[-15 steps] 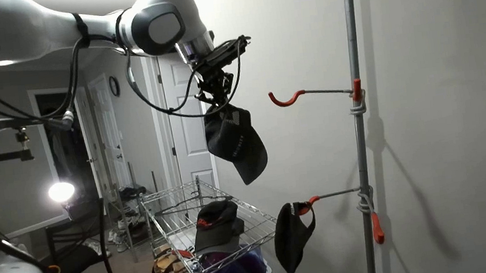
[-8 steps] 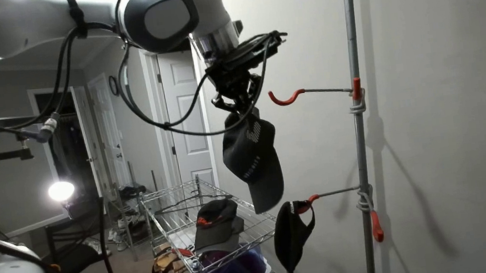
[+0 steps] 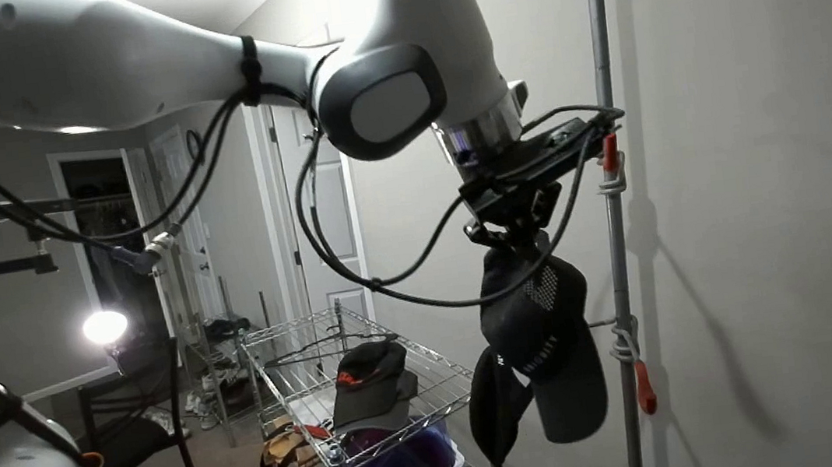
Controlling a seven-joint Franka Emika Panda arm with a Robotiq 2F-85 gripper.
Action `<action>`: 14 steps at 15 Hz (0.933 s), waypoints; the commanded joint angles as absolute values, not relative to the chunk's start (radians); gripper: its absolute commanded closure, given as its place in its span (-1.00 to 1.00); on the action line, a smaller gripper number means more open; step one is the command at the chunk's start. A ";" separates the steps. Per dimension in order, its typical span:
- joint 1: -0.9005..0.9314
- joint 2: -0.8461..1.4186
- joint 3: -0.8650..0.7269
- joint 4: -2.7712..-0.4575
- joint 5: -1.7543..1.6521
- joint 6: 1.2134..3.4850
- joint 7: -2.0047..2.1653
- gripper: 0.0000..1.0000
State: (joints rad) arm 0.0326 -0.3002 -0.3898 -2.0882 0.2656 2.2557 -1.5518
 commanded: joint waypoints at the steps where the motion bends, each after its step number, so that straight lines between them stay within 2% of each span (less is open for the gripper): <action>1: 0.014 -0.193 -0.389 -2.066 0.375 2.376 -1.654 0.99; 9: -0.060 -0.104 -0.369 -2.089 0.514 2.530 -1.735 0.99; 14: -0.105 0.001 -0.345 -2.075 0.629 2.501 -1.770 0.99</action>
